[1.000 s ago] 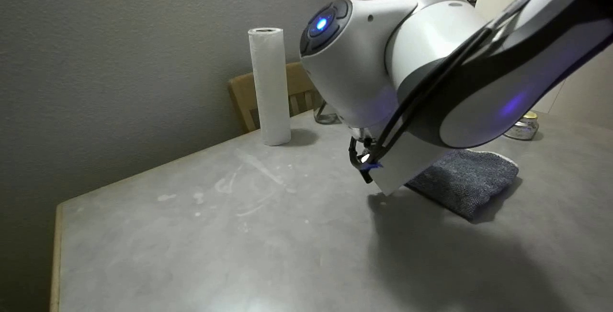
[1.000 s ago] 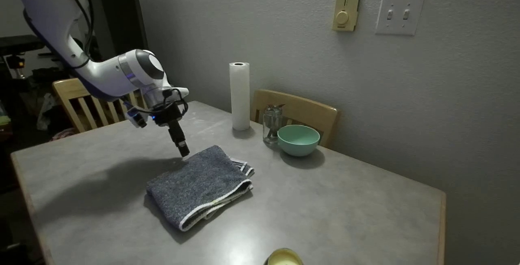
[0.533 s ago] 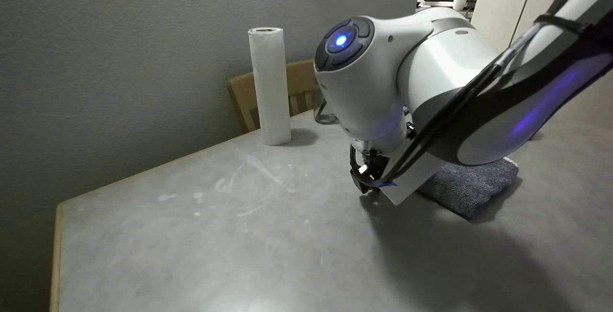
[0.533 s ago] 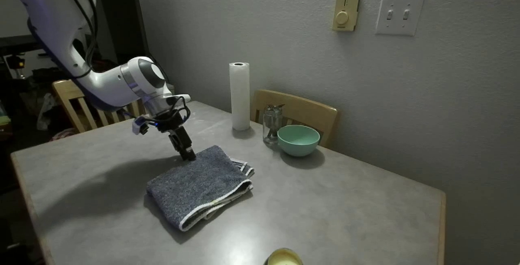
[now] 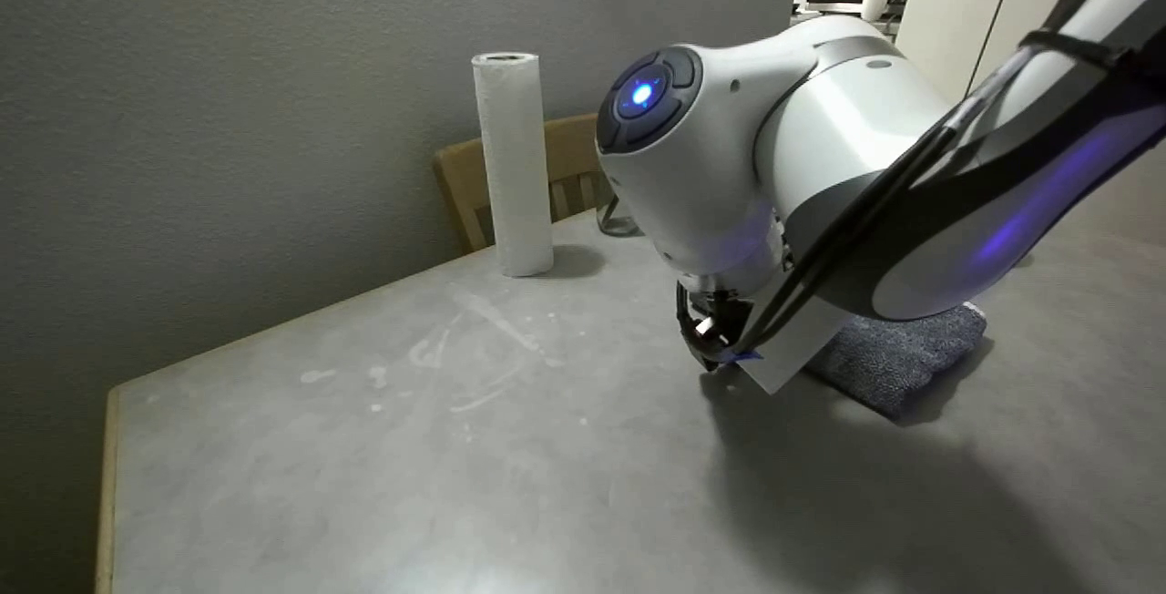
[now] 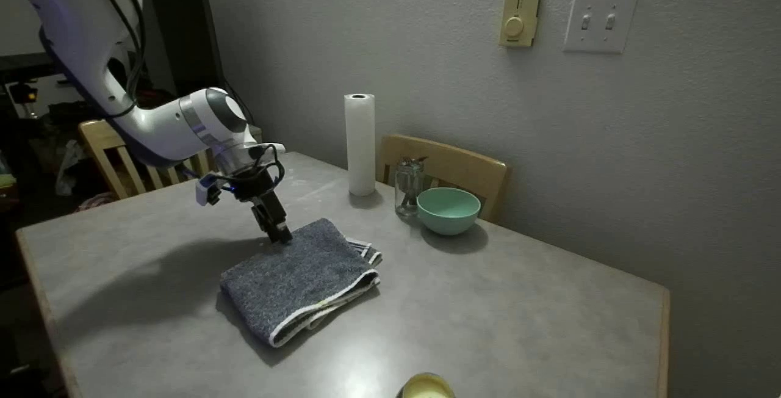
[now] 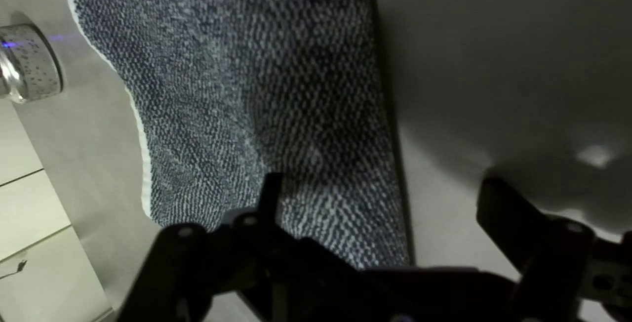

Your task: Unfold and then fold the towel

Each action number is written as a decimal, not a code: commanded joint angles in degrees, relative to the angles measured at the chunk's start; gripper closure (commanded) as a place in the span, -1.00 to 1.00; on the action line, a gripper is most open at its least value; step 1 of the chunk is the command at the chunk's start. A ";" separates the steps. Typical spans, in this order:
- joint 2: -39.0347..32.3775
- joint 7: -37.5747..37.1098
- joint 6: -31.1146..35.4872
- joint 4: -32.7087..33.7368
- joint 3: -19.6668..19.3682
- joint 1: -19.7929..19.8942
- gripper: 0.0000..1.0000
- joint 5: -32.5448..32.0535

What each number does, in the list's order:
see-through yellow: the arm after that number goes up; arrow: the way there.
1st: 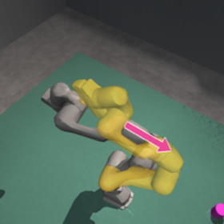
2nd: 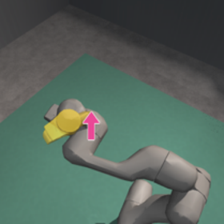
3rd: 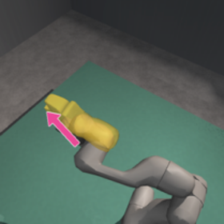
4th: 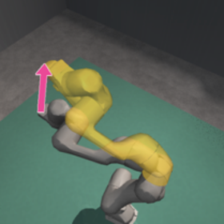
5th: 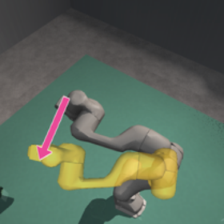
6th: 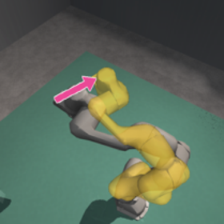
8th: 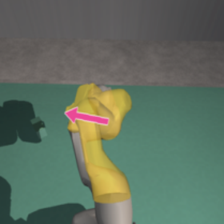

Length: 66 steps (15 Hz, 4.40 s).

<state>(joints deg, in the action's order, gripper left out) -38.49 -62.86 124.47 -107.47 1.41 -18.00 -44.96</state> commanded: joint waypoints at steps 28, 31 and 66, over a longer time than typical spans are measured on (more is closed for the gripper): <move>-4.49 9.93 0.78 7.54 3.16 -0.28 0.93 6.07; -4.83 13.93 0.17 9.15 3.29 -0.72 0.93 10.18; 16.21 10.65 -0.56 -5.81 1.52 -5.01 0.93 5.06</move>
<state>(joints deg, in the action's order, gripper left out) -24.89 -51.40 123.47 -110.14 2.18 -24.57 -39.09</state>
